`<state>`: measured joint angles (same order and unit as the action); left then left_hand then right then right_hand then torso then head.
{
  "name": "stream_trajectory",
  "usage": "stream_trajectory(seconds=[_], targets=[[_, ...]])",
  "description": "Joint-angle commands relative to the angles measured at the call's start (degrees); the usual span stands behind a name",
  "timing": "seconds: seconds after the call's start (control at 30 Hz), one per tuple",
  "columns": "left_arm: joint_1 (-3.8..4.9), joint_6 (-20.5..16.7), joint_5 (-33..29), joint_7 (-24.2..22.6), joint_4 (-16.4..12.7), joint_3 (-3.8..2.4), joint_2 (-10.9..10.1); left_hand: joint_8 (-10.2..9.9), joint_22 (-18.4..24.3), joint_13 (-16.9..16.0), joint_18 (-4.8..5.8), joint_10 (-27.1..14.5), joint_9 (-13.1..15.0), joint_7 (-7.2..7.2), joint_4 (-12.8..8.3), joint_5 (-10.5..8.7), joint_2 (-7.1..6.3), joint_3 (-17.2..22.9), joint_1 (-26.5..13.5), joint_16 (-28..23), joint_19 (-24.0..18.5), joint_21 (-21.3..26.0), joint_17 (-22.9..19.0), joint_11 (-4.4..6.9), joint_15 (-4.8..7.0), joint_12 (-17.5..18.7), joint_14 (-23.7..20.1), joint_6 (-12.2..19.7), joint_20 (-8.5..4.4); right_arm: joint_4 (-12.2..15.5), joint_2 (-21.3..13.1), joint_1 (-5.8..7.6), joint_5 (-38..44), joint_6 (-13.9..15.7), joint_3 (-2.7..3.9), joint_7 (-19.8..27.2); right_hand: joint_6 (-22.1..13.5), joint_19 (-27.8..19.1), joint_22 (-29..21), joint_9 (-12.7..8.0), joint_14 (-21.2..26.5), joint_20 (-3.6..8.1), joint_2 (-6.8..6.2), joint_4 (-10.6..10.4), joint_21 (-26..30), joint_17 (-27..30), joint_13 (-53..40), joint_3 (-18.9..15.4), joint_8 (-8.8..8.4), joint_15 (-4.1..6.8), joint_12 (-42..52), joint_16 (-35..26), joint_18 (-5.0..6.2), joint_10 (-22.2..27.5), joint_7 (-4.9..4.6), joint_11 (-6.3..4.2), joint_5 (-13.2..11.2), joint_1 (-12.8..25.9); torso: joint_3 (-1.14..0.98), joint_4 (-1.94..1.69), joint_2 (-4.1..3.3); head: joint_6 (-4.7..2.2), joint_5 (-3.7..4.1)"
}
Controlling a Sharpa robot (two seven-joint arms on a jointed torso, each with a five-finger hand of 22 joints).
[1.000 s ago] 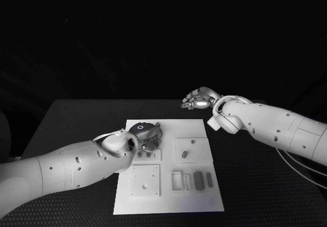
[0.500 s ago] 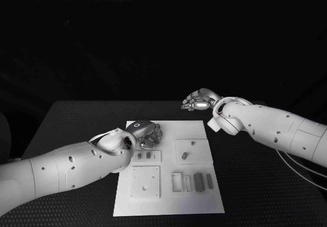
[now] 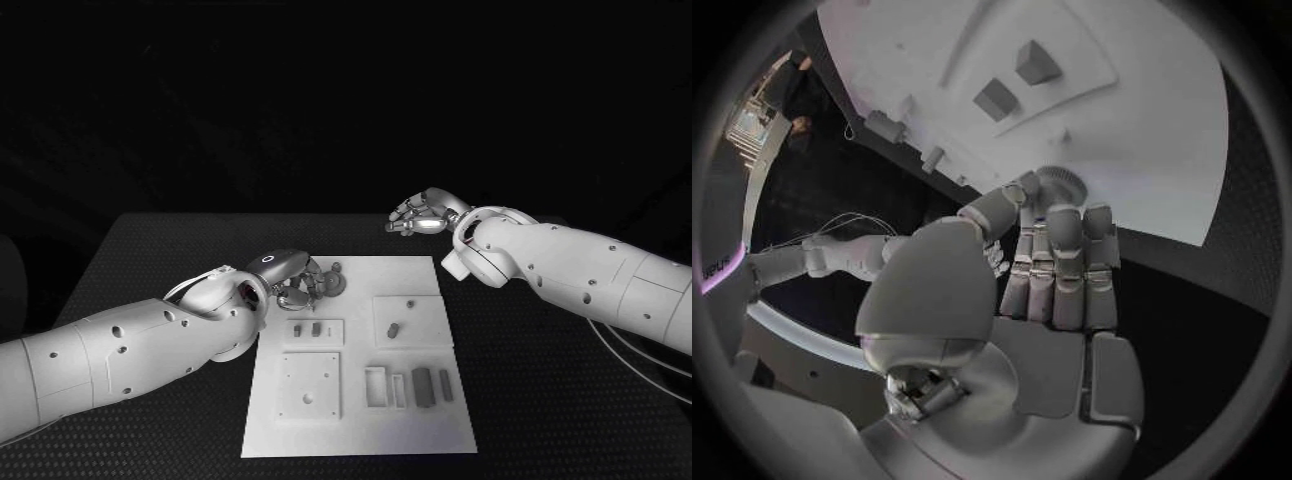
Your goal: Assemble the parts on the task board
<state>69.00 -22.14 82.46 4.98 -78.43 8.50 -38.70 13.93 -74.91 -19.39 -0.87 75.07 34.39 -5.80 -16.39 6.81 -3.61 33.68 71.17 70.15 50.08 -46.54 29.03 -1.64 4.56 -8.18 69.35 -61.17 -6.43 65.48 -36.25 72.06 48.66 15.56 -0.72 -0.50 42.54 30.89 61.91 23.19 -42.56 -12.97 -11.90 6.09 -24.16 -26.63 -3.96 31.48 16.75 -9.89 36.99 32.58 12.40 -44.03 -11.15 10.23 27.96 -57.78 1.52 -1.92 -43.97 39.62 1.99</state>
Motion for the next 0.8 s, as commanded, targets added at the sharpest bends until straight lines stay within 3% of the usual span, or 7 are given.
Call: stream_trajectory(seconds=[0.03, 0.53, 0.8], targets=[[0.02, 2.3, -1.8, -0.6, -0.1, -0.04, -0.5, 0.2, -0.9, 0.1, -0.55, 0.1, 0.0, 0.03, 0.2, 0.13, 0.21, 0.3, -0.3, 0.4, 0.5, 0.0, -0.1, -0.16, 0.07, 0.4, 0.5, -0.4, -3.54, 0.0, -0.1, -0.13, 0.0, -0.7, 0.01, 0.4, -0.3, -0.1, 0.1, -0.1, 0.5, -0.11, 0.15, 0.3, 0.2, 0.1, 0.0, 0.0, 0.35, -0.04, -0.3, 0.2, -0.39, -0.5, -1.84, 0.09, -0.3, 0.3, 0.09, -0.02, -0.09, 0.10, -0.16], [-0.02, 3.9, -3.6, -0.7, 0.7, 0.01, -1.6, 0.3, -0.9, 0.1, -0.50, 0.3, 0.0, 0.10, 0.2, 0.26, 0.22, 0.2, -0.6, 0.3, 0.4, 0.0, -0.2, -0.11, 0.11, 0.5, 0.5, -0.7, -3.57, 0.1, -0.2, -0.21, 0.0, -0.7, 0.01, 0.4, -0.3, -0.1, 0.1, -0.1, 0.5, -0.10, 0.17, 0.3, 0.2, 0.2, 0.0, 0.0, 0.36, -0.03, -0.3, 0.2, -0.38, -0.5, -1.84, 0.09, -0.2, 0.3, 0.14, 0.10, -0.06, 0.45, -0.30], [-0.04, 5.0, -3.6, -0.4, 1.4, 0.03, -1.4, 0.3, -1.0, 0.1, -0.50, 0.4, 0.0, 0.11, 0.2, 0.28, 0.27, 0.3, -0.6, 0.3, 0.4, 0.0, -0.2, -0.11, 0.12, 0.6, 0.5, -0.7, -3.59, 0.1, -0.2, -0.22, 0.0, -0.7, 0.01, 0.4, -0.3, -0.1, 0.1, -0.1, 0.5, -0.10, 0.17, 0.4, 0.3, 0.2, 0.0, 0.0, 0.37, -0.04, -0.3, 0.2, -0.38, -0.5, -1.84, 0.08, -0.2, 0.3, 0.04, 0.16, -0.05, 0.58, -0.34]])
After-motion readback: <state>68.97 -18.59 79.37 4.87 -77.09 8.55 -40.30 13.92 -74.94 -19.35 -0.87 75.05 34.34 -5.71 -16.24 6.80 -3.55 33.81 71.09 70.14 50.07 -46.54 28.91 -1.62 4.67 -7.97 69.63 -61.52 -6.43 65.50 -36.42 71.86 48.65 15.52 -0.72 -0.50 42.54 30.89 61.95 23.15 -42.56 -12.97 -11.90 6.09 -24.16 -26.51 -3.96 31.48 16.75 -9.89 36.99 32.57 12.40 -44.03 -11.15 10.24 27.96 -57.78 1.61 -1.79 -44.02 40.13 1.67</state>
